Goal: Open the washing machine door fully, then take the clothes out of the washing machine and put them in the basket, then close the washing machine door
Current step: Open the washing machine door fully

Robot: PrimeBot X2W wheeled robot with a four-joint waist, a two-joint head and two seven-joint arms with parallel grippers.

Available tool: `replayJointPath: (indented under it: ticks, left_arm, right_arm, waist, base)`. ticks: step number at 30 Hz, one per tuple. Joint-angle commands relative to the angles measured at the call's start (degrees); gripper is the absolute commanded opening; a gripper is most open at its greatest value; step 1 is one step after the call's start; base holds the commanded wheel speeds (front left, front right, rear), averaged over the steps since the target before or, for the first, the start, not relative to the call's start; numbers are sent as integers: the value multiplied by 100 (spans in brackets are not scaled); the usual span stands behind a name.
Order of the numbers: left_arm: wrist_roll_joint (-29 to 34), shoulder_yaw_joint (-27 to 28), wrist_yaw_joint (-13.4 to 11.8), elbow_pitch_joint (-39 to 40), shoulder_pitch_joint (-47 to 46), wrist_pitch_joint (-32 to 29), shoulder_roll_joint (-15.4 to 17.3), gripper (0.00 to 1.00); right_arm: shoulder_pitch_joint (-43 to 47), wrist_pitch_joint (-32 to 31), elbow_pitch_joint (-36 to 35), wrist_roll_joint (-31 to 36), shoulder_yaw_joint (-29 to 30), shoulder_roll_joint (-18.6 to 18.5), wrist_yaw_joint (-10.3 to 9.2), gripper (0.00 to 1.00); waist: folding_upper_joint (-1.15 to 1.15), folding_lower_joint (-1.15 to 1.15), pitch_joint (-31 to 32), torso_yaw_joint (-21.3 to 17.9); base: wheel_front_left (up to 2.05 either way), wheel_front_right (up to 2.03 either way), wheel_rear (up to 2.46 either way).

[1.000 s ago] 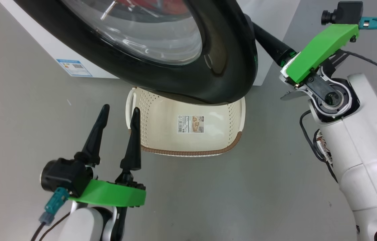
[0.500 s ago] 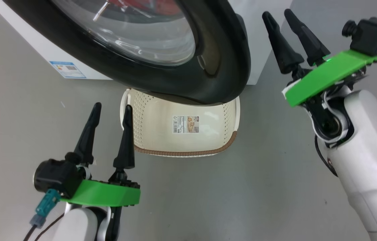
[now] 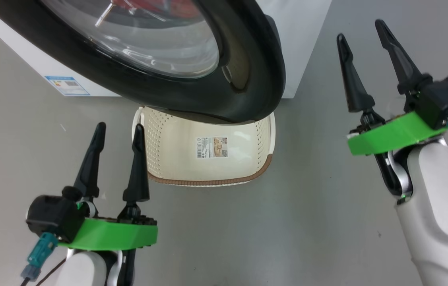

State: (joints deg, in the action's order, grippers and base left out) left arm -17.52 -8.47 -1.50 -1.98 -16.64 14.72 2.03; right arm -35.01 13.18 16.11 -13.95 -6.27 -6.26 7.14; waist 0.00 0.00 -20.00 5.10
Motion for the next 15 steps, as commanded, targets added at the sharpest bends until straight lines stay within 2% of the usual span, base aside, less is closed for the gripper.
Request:
replayJointPath:
  ticks: [1, 4, 9, 15]
  left_arm:
    - [92, 217, -15, 191, 51, 28, 106, 100]
    - [108, 250, -16, 229, 67, 28, 102, 100]
    - [121, 282, -5, 269, 90, 28, 97, 100]
    - [148, 323, 18, 308, 118, 28, 93, 100]
  right_arm:
    - [228, 72, -298, 311, 36, 129, 35, 100]
    - [512, 123, -549, 720, 227, 234, 35, 100]
    - [1027, 166, -966, 951, 362, 321, 35, 100]
    - [1576, 175, -1123, 740, 249, 335, 35, 100]
  waist:
    - [0, 0, -11, -5]
    - [0, 0, -16, -9]
    - [0, 0, -17, 10]
    - [0, 0, -12, 3]
  base:
    - [0, 0, 0]
    - [0, 0, 0]
    - [0, 0, 0]
    - [0, 0, 0]
